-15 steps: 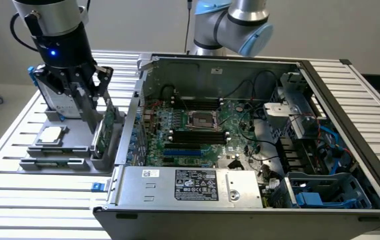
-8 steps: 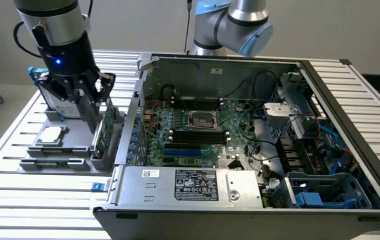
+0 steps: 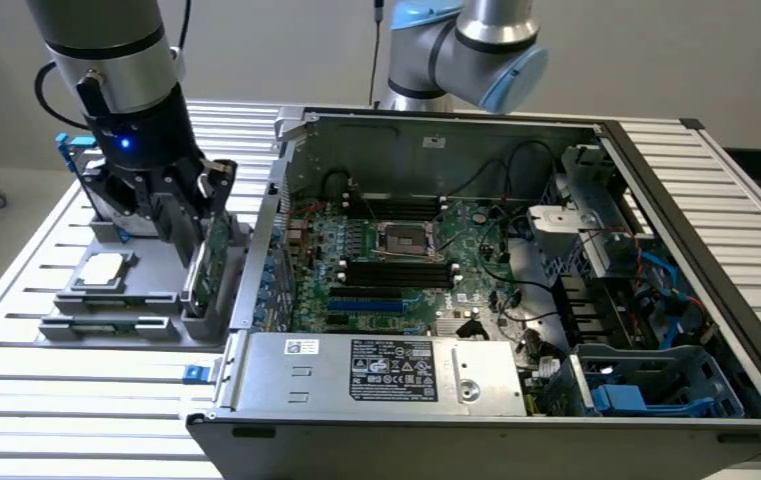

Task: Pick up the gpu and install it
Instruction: 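Pick up the gpu and move the gpu toward the slot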

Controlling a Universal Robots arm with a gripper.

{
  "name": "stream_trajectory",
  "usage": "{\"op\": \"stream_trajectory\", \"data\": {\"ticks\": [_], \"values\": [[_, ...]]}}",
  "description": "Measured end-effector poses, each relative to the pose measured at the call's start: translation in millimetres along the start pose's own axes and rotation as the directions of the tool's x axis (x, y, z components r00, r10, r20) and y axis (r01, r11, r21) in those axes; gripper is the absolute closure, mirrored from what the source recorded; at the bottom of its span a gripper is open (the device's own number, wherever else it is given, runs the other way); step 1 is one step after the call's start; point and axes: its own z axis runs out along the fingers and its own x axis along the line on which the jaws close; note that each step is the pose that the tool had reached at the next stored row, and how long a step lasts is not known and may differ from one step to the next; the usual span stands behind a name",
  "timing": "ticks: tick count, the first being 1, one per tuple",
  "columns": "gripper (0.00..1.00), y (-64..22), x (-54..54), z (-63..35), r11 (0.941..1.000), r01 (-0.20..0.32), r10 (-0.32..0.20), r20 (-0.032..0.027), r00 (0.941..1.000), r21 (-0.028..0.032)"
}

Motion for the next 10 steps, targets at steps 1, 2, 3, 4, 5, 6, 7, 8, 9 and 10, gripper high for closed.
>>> {"op": "stream_trajectory", "data": {"ticks": [1, 2, 3, 4, 5, 6, 7, 8, 9, 10], "values": [[0.56, -0.1, -0.1, 1.8, 1.0000, 0.000, 0.000, 0.0001, 1.0000, 0.0000], [0.56, -0.3, -0.2, 3.6, 1.0000, 0.000, 0.000, 0.0001, 1.0000, 0.0000], [0.56, -0.4, -0.3, 5.3, 1.0000, 0.000, 0.000, 0.0001, 1.0000, 0.0001], [0.56, -0.5, -0.6, 7.2, 1.0000, 0.000, 0.000, 0.0006, 1.0000, 0.0001], [0.56, -0.7, -0.8, 9.0, 1.0000, 0.000, 0.000, 0.0011, 1.0000, 0.0003], [0.56, -0.8, -1.1, 10.8, 1.0000, 0.000, 0.000, 0.0015, 1.0000, 0.0006], [0.56, -0.9, -1.4, 12.5, 1.0000, 0.000, 0.000, 0.0019, 1.0000, 0.0008], [0.56, -0.2, -1.6, 14.2, 1.0000, 0.000, 0.000, 0.0022, 1.0000, 0.0011], [0.56, 1.2, -1.9, 15.9, 1.0000, 0.000, 0.000, 0.0024, 1.0000, 0.0018], [0.56, 2.5, -2.0, 17.6, 1.0000, 0.000, 0.000, 0.0028, 1.0000, 0.0021]]}}
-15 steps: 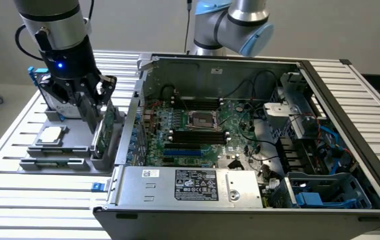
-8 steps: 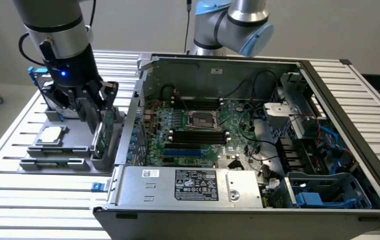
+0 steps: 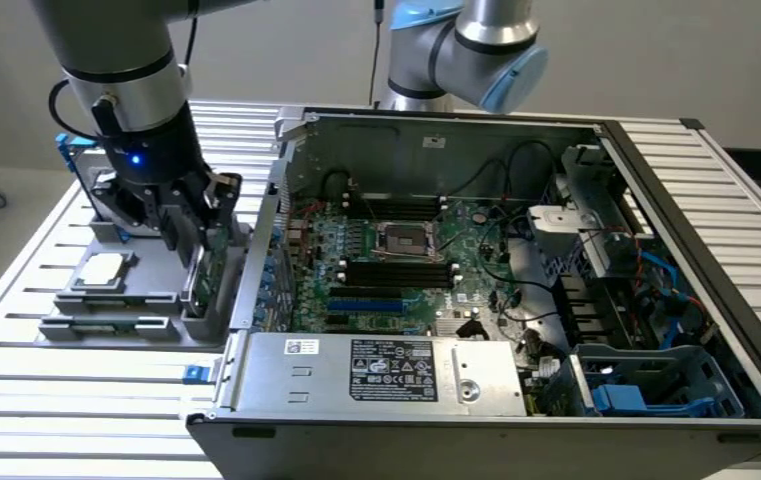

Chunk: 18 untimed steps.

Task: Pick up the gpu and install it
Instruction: 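Pick up the gpu and move the gpu toward the slot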

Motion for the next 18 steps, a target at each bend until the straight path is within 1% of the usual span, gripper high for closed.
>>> {"op": "stream_trajectory", "data": {"ticks": [3, 5, 7, 11, 12, 14, 15, 16, 17, 18], "values": [[0.56, 5.0, -0.5, 5.6, 1.0000, 0.000, 0.000, 0.0003, 1.0000, 0.0008], [0.56, 8.1, -0.8, 8.8, 1.0000, -0.001, 0.001, 0.0000, 1.0000, 0.0037], [0.56, 9.9, -1.0, 11.6, 1.0000, -0.002, 0.002, -0.0001, 1.0000, 0.0099], [0.56, 11.8, -0.8, 16.1, 0.9996, -0.003, 0.003, -0.0004, 1.0000, 0.0284], [0.56, 12.5, -0.9, 17.2, 0.9995, -0.003, 0.003, 0.0007, 1.0000, 0.0316], [0.56, 13.9, -1.0, 19.0, 0.9994, -0.004, 0.004, 0.0076, 1.0000, 0.0334], [0.56, 14.4, -0.8, 19.5, 0.9994, -0.005, 0.004, 0.0128, 0.9999, 0.0339], [0.56, 15.0, -0.2, 20.0, 0.9994, -0.005, 0.005, 0.0191, 0.9998, 0.0343], [0.56, 15.6, 0.9, 20.6, 0.9994, -0.006, 0.005, 0.0268, 0.9996, 0.0347], [0.56, 15.9, 2.3, 21.4, 0.9994, -0.008, 0.007, 0.0327, 0.9994, 0.0350]]}}
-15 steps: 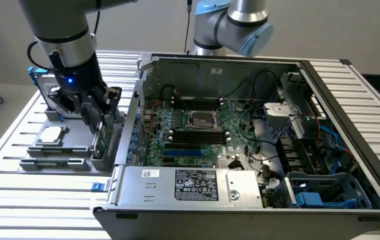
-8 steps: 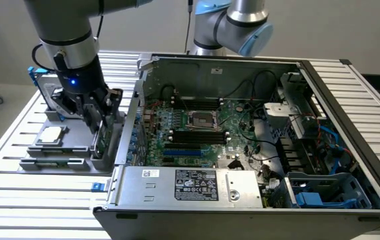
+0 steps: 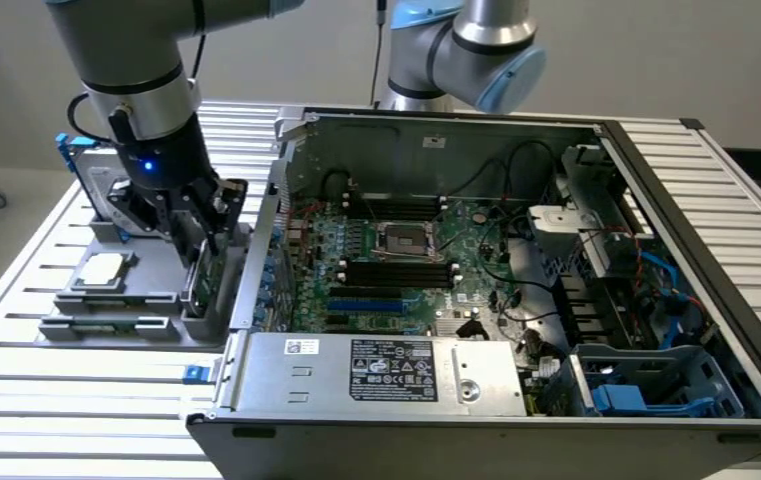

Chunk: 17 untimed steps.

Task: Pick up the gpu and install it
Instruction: 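Pick up the gpu and move the gpu toward the slot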

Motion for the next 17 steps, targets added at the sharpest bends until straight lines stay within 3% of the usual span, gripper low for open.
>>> {"op": "stream_trajectory", "data": {"ticks": [3, 10, 17], "values": [[0.56, 1.0, 4.4, 3.4, 1.0000, -0.005, 0.005, 0.0113, 0.9999, 0.0005], [0.56, 1.0, 5.5, 8.7, 0.9999, -0.011, 0.011, 0.0241, 0.9996, 0.0010], [0.56, 1.9, 6.6, 9.6, 0.9999, -0.015, 0.015, 0.0259, 0.9996, 0.0012]]}}
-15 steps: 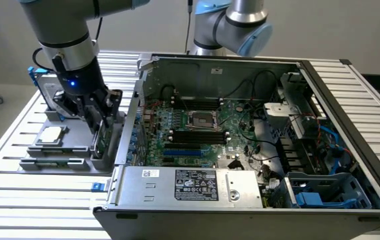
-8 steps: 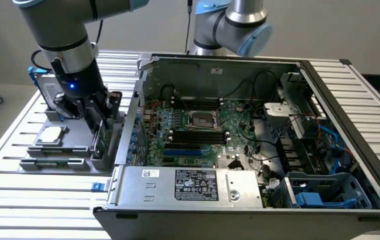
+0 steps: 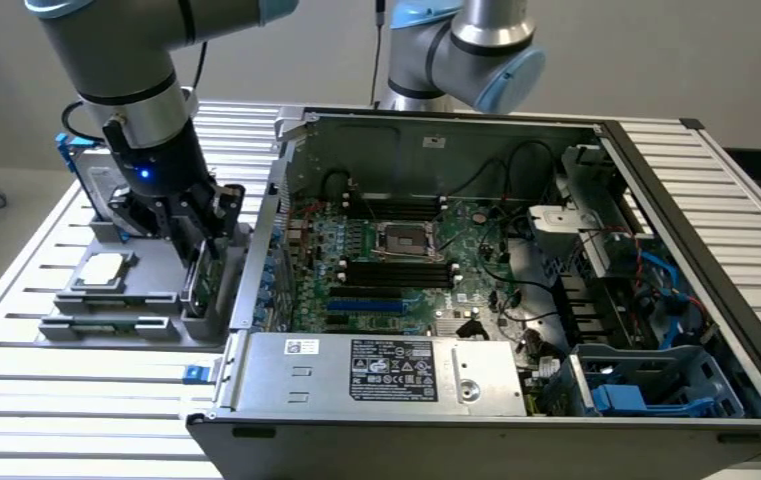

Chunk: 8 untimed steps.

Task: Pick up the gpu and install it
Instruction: 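Pick up the gpu and move the gpu toward the slot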

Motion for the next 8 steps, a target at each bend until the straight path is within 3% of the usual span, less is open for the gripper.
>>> {"op": "stream_trajectory", "data": {"ticks": [8], "values": [[0.56, 1.6, 6.7, 0.8, 1.0000, 0.000, 0.000, 0.0073, 1.0000, 0.0002]]}}
